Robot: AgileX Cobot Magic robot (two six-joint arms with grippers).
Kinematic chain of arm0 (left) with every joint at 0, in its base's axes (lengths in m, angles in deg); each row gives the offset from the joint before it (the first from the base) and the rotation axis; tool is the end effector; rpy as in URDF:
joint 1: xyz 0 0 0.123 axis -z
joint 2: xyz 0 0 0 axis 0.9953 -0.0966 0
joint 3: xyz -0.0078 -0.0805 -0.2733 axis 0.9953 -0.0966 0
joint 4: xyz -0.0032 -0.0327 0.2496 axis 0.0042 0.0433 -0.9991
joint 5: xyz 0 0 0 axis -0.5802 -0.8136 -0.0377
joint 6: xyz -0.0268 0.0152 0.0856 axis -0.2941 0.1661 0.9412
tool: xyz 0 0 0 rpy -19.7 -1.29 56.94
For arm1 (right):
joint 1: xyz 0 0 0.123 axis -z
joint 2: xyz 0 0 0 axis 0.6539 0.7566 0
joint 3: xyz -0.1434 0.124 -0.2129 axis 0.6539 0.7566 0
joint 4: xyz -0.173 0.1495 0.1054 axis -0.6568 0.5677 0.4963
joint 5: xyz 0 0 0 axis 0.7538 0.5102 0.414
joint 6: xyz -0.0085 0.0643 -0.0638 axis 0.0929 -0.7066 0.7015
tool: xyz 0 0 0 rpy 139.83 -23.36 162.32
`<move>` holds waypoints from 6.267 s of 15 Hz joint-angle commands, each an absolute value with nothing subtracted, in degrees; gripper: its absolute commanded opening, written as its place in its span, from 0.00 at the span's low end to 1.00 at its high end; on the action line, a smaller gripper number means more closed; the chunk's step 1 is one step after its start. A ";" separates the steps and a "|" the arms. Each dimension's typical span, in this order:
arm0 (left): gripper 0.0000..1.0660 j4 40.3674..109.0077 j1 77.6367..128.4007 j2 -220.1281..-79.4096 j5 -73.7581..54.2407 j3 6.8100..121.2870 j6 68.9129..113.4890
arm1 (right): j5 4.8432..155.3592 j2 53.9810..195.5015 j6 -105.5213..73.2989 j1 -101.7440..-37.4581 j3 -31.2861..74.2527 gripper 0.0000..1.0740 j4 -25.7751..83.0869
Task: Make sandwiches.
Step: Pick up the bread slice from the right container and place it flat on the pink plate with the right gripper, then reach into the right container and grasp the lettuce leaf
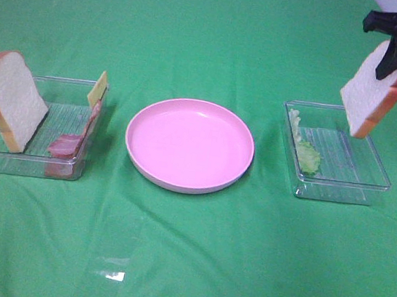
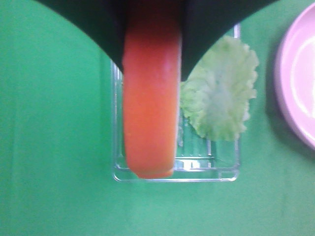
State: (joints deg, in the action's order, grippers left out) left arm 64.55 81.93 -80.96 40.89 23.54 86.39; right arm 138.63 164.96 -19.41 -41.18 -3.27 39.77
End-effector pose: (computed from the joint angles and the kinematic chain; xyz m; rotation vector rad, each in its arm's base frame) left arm -0.0086 -0.0067 0.2813 -0.0575 2.0342 -0.0768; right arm 0.4143 0.0171 0.2675 0.0698 2.7218 0.2481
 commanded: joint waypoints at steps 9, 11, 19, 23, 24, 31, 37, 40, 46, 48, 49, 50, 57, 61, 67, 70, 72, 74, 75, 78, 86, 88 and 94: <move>0.92 65.00 81.88 -80.15 40.66 23.43 86.50 | 134.62 162.73 -12.99 -58.60 -3.67 0.06 66.36; 0.92 65.00 81.88 -80.15 40.66 23.43 86.50 | 132.50 165.65 -13.33 -62.90 -3.55 0.06 66.47; 0.92 65.00 81.88 -80.15 40.66 23.43 86.50 | 125.34 178.94 -12.99 -65.65 -3.55 0.06 66.30; 0.92 65.00 81.88 -80.15 40.66 23.43 86.50 | 124.71 181.35 -12.99 -65.65 -3.55 0.07 65.50; 0.92 65.00 81.88 -80.15 40.66 23.43 86.50 | 124.42 181.35 -12.99 -65.65 -3.55 0.07 65.04; 0.92 65.00 81.88 -80.15 40.66 23.43 86.50 | 126.48 181.35 -11.27 -65.65 -3.61 0.87 64.06; 0.92 65.00 81.88 -80.15 40.66 23.43 86.50 | 130.09 177.45 -12.82 -65.65 -6.76 0.87 53.06; 0.92 65.00 81.88 -80.15 40.66 23.43 86.50 | 146.02 176.71 -18.55 -65.65 -20.17 0.86 37.65; 0.92 65.00 81.88 -80.15 40.66 23.43 86.50 | 159.83 176.71 -25.36 -64.67 -27.28 0.86 18.06; 0.92 65.00 81.88 -80.15 40.66 23.43 86.50 | 159.83 176.71 -25.82 -62.90 -26.53 0.86 19.14; 0.92 65.00 81.88 -80.15 40.66 23.43 86.50 | 159.83 176.71 -26.74 -62.21 -26.13 0.86 19.89; 0.92 65.00 81.88 -80.15 40.66 23.43 86.50 | 159.83 176.77 -26.85 -61.35 -25.33 0.86 20.69; 0.92 65.00 81.88 -80.15 40.66 23.43 86.50 | 155.76 180.38 -30.92 -60.15 -17.59 0.86 22.81; 0.92 65.00 81.88 -80.15 40.66 23.43 86.50 | 155.24 182.84 -32.93 -60.15 -17.59 0.86 27.45; 0.92 65.00 81.88 -80.15 40.66 23.43 86.50 | 153.07 186.51 -33.33 -60.15 -17.59 0.86 26.94; 0.92 65.00 81.88 -80.15 40.66 23.43 86.50 | 152.95 186.79 -37.22 -60.15 -17.59 0.85 26.02; 0.92 65.00 81.88 -80.15 40.66 23.43 86.50 | 151.46 186.96 -39.29 -60.15 -17.59 0.85 25.73; 0.92 65.00 81.88 -80.15 40.66 23.43 86.50 | 151.06 187.02 -39.75 -60.15 -17.59 0.85 25.62; 0.92 65.00 81.88 -80.15 40.66 23.43 86.50 | 151.06 187.02 -39.75 -60.15 -17.59 0.85 25.56; 0.92 65.00 81.88 -80.15 40.66 23.43 86.50 | 151.06 187.02 -39.69 -60.15 -17.59 0.69 25.50; 0.92 65.00 81.88 -80.15 40.66 23.43 86.50 | 151.46 187.02 -39.69 -60.15 -17.59 0.30 25.10; 0.92 65.00 81.88 -80.15 40.66 23.43 86.50 | 151.46 187.02 -39.69 -60.15 -17.59 0.23 25.10; 0.92 65.00 81.88 -80.15 40.66 23.43 86.50 | 151.46 187.02 -38.83 -60.15 -17.59 0.05 25.10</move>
State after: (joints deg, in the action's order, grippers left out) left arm 64.55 81.93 -80.96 40.89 23.54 86.39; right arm 151.41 186.91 -39.17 -60.38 -17.76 25.62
